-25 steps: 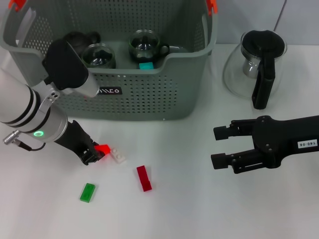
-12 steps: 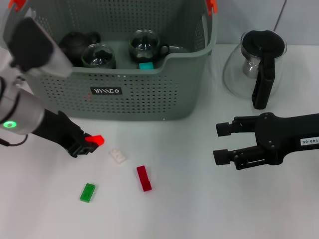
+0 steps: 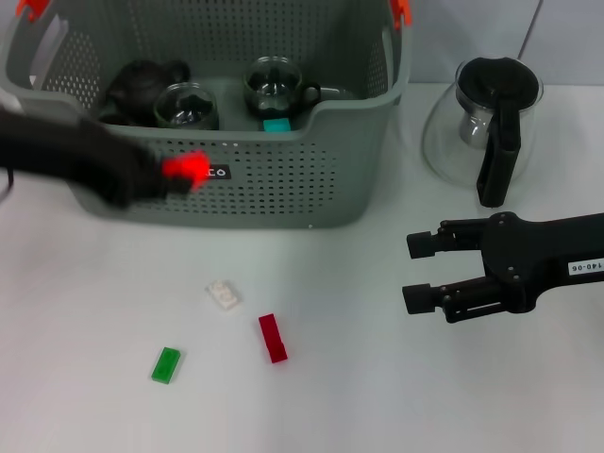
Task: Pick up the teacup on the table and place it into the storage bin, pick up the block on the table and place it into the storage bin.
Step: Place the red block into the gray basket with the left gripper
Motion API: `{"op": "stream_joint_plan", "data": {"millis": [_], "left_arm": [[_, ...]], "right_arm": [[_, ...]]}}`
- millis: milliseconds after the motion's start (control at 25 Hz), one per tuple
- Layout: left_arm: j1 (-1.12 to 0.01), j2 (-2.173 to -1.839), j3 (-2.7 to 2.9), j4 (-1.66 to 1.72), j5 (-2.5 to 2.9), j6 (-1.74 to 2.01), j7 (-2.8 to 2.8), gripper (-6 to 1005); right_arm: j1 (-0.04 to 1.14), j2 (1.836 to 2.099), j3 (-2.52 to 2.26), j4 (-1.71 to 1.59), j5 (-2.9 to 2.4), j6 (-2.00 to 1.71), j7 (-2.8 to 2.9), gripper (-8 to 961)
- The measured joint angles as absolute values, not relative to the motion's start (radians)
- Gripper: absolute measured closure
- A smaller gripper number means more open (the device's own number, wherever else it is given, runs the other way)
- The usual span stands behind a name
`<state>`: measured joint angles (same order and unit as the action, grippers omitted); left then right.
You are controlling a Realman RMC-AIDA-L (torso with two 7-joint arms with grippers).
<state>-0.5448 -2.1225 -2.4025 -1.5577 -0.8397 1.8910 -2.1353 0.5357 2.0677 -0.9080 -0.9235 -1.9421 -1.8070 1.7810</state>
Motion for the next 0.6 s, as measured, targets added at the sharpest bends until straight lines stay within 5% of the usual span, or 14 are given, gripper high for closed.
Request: {"op": "stream_joint_plan", "data": {"millis": [600], "left_arm": [[-0.805, -1.934, -2.456, -1.043, -0.929, 1.432, -2.178, 792]], "right_arm": [[0.535, 2.062, -0.908, -0.923, -1.946, -1.825, 1.781, 53]]}}
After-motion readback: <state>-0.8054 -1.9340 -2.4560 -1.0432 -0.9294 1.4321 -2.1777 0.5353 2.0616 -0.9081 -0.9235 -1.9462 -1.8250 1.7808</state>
